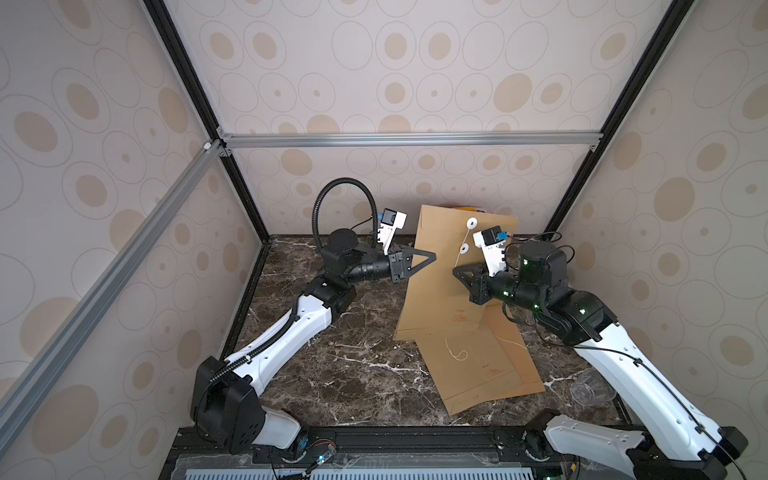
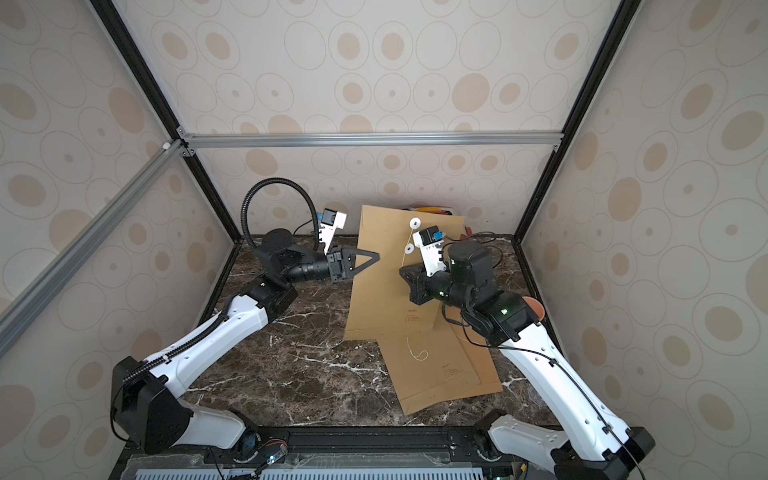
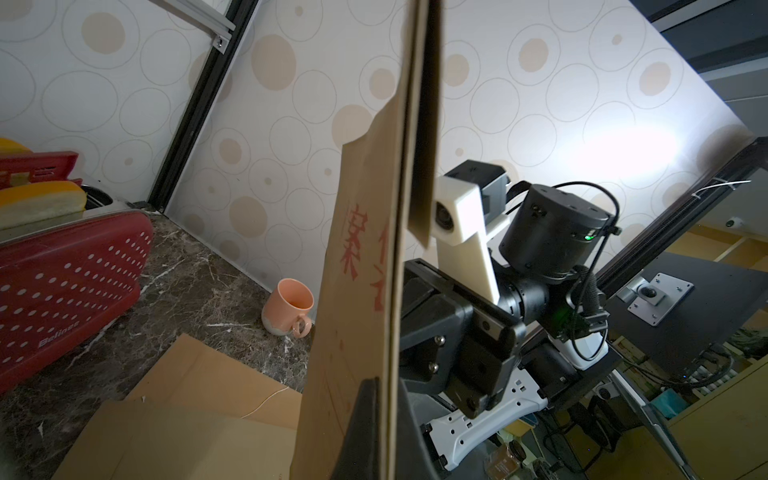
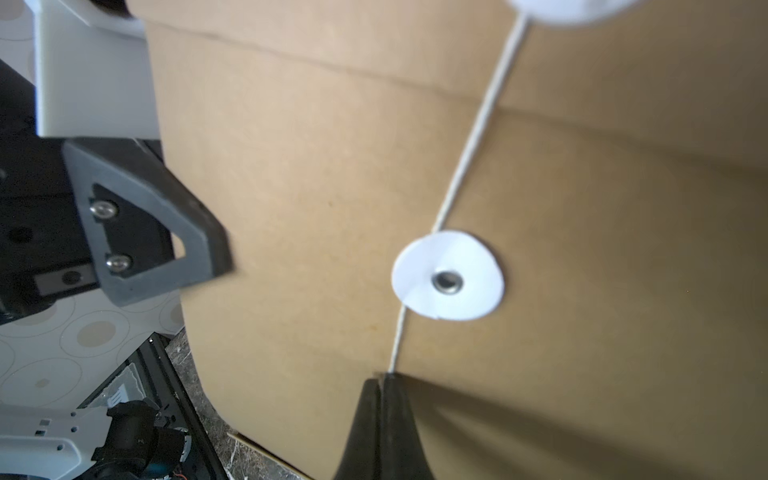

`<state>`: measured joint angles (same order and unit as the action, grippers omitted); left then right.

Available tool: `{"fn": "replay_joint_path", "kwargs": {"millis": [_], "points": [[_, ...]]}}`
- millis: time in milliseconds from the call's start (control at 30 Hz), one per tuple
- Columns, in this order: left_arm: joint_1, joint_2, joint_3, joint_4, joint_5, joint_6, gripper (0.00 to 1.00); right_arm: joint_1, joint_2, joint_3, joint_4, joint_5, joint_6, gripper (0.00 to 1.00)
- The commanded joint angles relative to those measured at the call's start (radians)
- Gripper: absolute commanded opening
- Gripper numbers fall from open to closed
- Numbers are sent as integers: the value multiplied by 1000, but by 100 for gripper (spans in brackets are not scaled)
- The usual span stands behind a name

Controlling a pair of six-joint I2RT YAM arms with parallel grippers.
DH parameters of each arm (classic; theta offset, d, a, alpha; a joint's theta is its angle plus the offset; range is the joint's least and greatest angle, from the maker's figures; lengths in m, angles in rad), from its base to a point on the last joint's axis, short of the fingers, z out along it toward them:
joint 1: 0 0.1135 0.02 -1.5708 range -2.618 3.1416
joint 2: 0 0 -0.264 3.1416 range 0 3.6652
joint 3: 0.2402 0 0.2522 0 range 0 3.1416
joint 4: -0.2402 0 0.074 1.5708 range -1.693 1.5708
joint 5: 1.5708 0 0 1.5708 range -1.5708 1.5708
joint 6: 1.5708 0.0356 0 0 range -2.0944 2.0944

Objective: Close the mouth of the file bag
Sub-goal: Close the file bag.

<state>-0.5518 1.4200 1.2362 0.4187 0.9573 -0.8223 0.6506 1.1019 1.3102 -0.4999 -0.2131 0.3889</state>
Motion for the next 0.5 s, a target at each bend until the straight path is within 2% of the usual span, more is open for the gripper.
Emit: {"fn": "replay_joint_path", "kwargs": {"millis": [0,300,400,467], "points": [[-10,0,16,92,20,-45,0,5,-23,-17,22,37,7,0],[-11,-6,20,59,21,-19,0,2,-56,-46,15,89,-13,0],[-9,-13,24,47,17,-10,0,-7,-88,-70,37,44,-64,0],[-5,-33,31,3,11,21,0,-29,-114,-85,18,55,-80,7]]}}
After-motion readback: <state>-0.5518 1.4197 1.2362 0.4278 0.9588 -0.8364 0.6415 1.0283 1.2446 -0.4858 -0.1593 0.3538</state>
